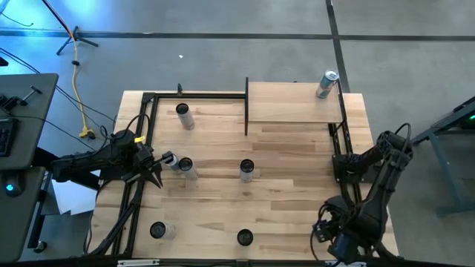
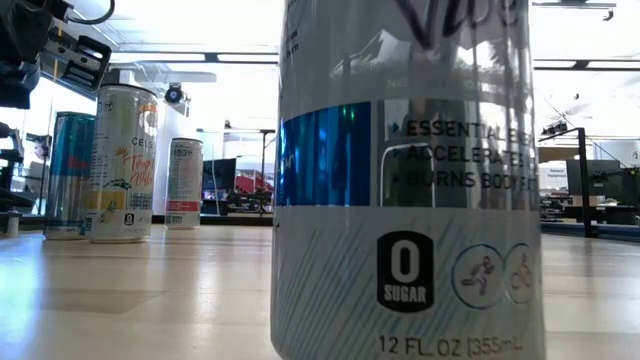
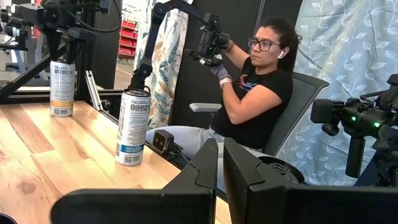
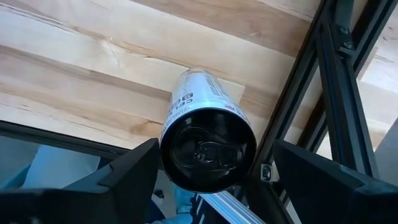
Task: Place canned beverage on shelf
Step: Put the bottom white yellow soda can on the shelf
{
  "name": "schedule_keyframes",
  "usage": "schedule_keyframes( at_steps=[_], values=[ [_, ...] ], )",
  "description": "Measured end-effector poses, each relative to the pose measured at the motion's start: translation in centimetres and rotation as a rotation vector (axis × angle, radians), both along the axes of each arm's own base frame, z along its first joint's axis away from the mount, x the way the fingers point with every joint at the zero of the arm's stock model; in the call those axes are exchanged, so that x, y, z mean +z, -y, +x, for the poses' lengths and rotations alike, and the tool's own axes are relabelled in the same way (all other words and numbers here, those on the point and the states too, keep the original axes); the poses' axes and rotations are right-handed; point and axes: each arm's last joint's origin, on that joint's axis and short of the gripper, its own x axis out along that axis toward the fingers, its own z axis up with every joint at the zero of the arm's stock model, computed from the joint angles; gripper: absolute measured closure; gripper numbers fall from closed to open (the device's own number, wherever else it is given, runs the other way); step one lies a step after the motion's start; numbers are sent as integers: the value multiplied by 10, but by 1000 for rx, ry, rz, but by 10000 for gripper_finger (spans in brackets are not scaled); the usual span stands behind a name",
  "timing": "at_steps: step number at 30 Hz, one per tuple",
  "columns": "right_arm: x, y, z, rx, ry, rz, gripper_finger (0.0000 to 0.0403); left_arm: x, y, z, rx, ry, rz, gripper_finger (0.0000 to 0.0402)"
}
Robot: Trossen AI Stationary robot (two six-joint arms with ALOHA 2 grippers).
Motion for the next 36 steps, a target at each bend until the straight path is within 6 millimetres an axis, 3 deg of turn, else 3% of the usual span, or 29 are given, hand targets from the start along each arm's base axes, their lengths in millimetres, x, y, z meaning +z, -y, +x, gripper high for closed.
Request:
schedule_keyframes(
  at_steps=[10,29,36],
  values=[
    [-24,-1,2,7,-7,11,104,0,0,0,0,0,0,398],
    [-24,-4,5,53,10,52,151,0,0,0,0,0,0,398],
    [-17,16,15,77,43,-1,153,0,0,0,0,0,0,398]
  ],
)
